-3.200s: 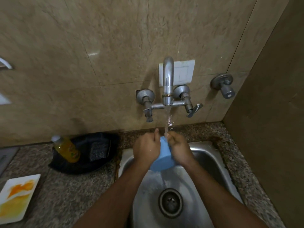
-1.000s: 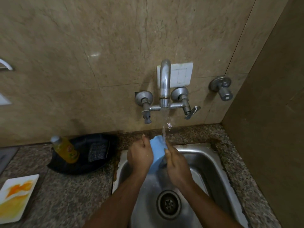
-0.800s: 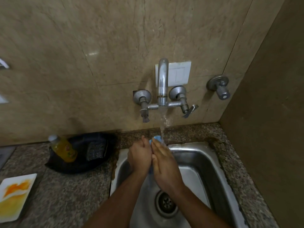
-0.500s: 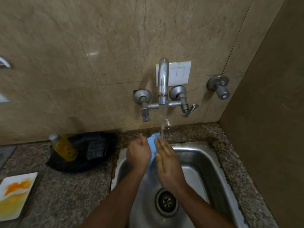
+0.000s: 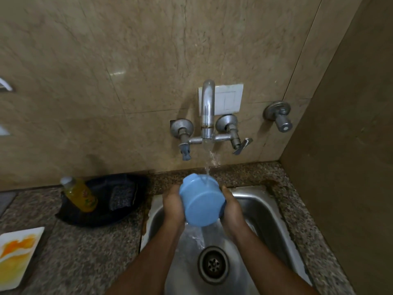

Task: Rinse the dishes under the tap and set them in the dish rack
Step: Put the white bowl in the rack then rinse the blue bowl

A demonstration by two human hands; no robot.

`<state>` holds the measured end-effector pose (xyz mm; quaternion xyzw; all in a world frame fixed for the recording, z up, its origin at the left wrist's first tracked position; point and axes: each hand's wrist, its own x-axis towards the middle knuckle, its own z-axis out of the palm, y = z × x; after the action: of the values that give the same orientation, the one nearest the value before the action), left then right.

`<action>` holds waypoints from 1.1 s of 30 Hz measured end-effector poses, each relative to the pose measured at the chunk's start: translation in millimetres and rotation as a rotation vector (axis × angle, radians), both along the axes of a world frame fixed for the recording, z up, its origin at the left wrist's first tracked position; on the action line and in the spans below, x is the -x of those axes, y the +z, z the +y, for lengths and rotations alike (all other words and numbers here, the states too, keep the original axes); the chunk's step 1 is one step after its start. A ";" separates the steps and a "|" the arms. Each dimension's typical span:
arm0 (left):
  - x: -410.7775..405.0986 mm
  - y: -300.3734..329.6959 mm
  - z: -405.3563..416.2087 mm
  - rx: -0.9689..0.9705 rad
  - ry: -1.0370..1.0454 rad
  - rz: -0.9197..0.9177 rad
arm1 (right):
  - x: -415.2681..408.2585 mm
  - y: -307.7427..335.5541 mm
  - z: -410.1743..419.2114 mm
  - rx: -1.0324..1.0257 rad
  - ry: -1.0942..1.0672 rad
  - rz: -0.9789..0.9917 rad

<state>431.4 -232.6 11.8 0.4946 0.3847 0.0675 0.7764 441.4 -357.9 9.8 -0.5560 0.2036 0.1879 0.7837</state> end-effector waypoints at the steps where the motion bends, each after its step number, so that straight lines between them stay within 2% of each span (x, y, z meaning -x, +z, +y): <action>1: 1.9 -2.7 2.0 0.041 -0.024 -0.005 | 0.5 1.6 2.1 -0.025 0.007 0.011; 4: 3.3 -8.4 11.1 -0.067 -0.053 -0.004 | -8.2 0.7 0.7 0.017 0.052 -0.047; 6: -0.2 -5.2 20.1 -0.246 -0.052 -0.100 | -15.3 6.2 -1.1 0.122 0.124 -0.218; 8: -4.6 7.3 26.3 -0.561 -0.194 -0.194 | -23.1 6.2 -1.3 0.249 0.241 -0.364; 10: -6.4 18.2 21.7 -0.931 -0.494 -0.153 | -27.4 5.5 -0.1 0.266 0.337 -0.411; 11: -6.7 23.3 18.0 -1.087 -0.573 -0.097 | -30.0 4.3 0.9 0.271 0.355 -0.433; 13: -10.4 24.9 15.5 -1.243 -0.518 -0.039 | -25.7 11.5 6.1 0.435 0.373 -0.549; 16: -12.9 20.1 12.9 -1.252 -0.343 0.009 | -0.8 16.9 20.7 0.966 0.441 -0.900; 17: -12.7 19.4 11.5 -1.241 -0.301 0.016 | 8.5 16.6 21.8 1.036 0.481 -1.003; 19: -8.7 17.8 6.1 -1.266 -0.246 0.028 | 14.5 4.7 16.8 1.005 0.529 -1.030; 20: -5.4 18.0 3.7 -1.276 -0.231 0.036 | 13.6 2.8 12.9 0.932 0.496 -0.930; 22: -0.3 17.6 -1.4 -1.273 -0.203 0.051 | 8.4 0.7 11.4 0.746 0.365 -0.578; 23: 2.3 17.3 -3.1 -1.257 -0.188 0.055 | 8.5 3.4 13.8 0.718 0.336 -0.478; 24: 3.4 17.2 -3.4 -1.233 -0.170 0.060 | 13.6 6.8 16.6 0.787 0.342 -0.538; 26: 1.2 16.6 0.0 -1.174 -0.131 0.084 | 29.6 9.2 19.8 0.915 0.409 -0.887; 27: 0.2 16.9 2.5 -1.162 -0.121 0.095 | 33.6 4.9 17.1 0.916 0.448 -1.019; 28: 0.1 17.0 3.8 -1.168 -0.131 0.094 | 32.8 -1.8 12.0 0.892 0.471 -1.068; 29: 1.2 15.8 2.8 -1.172 -0.157 0.085 | 29.4 -7.1 8.5 0.834 0.442 -1.002; 31: 5.3 12.0 -1.3 -1.147 -0.176 0.065 | 20.1 -9.2 9.8 0.680 0.292 -0.707; 32: 6.8 8.8 -1.5 -1.084 -0.163 0.068 | 18.5 -6.1 15.2 0.681 0.249 -0.598; 33: 6.2 3.5 0.0 -0.998 -0.143 0.066 | 20.5 -1.2 18.1 0.734 0.236 -0.624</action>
<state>425.1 -232.6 15.3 0.8324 0.2953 0.1742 0.4354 420.9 -339.8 8.6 -0.8444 -0.0521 0.0159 0.5330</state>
